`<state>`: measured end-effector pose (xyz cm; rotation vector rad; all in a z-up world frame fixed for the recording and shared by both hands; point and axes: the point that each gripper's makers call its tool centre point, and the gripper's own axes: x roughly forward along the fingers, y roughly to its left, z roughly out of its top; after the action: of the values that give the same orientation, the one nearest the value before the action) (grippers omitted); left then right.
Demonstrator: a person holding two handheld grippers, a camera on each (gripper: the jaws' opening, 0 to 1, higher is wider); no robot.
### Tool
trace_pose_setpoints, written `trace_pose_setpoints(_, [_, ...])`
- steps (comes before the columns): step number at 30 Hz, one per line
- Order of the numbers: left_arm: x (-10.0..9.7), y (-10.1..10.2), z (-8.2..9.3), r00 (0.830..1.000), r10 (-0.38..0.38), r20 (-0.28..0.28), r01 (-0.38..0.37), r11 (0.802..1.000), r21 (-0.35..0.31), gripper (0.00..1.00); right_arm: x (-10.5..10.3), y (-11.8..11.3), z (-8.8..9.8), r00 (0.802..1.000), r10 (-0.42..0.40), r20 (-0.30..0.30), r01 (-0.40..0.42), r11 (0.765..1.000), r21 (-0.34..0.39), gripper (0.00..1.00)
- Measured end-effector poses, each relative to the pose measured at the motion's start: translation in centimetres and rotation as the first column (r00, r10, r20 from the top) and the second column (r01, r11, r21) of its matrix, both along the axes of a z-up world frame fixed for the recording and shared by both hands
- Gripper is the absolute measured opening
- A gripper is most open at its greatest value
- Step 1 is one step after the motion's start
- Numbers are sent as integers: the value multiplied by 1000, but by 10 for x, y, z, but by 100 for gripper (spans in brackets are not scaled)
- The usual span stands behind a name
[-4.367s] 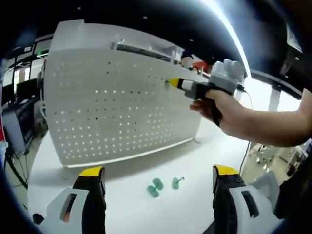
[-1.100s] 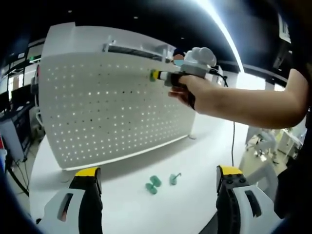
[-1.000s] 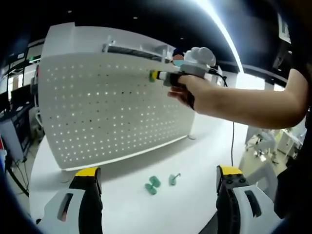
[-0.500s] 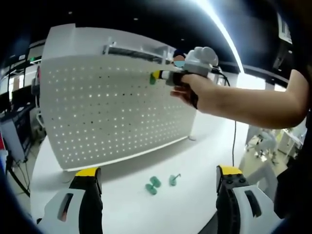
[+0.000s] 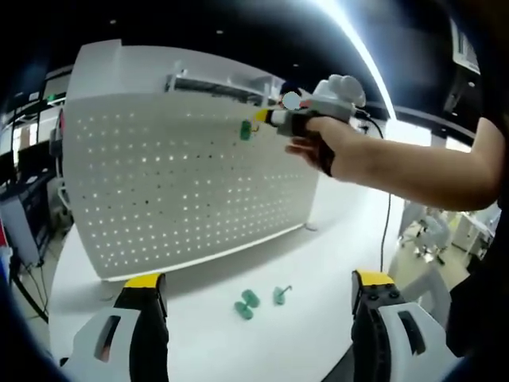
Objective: Insert the hook assembly into the mounting plate slot until the hook locks in place.
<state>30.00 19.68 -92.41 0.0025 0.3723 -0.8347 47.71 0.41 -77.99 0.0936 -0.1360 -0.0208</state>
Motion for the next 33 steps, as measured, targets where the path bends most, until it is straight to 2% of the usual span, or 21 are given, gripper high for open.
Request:
trace_pose_setpoints(5, [-1, 2, 4, 1000, 9, 2, -9, 1000, -17, 97, -8, 7, 2, 1000, 22, 7, -22, 1000, -11, 15])
trace_pose_setpoints(12, [-5, 7, 3, 1000, 21, -1, -21, 1000, -11, 97, -20, 6, 3, 998, 57, 9, -57, 998, 27, 19])
trace_pose_setpoints(16, [-6, 9, 3, 1000, 25, 0, -25, 1000, -10, 97, -28, 1, -8, 997, 68, -22, -68, 998, 12, 21])
trace_pose_setpoints(25, [-9, 13, 4, 1000, 31, 5, -31, 999, -8, 97, -60, -8, -42, 989, 97, -107, -101, 994, -31, 24])
trace_pose_setpoints(33, [-13, 19, -4, 999, 47, -9, -47, 999, 3, 96, -90, -11, -71, 977, 125, -175, -134, 990, -41, 27])
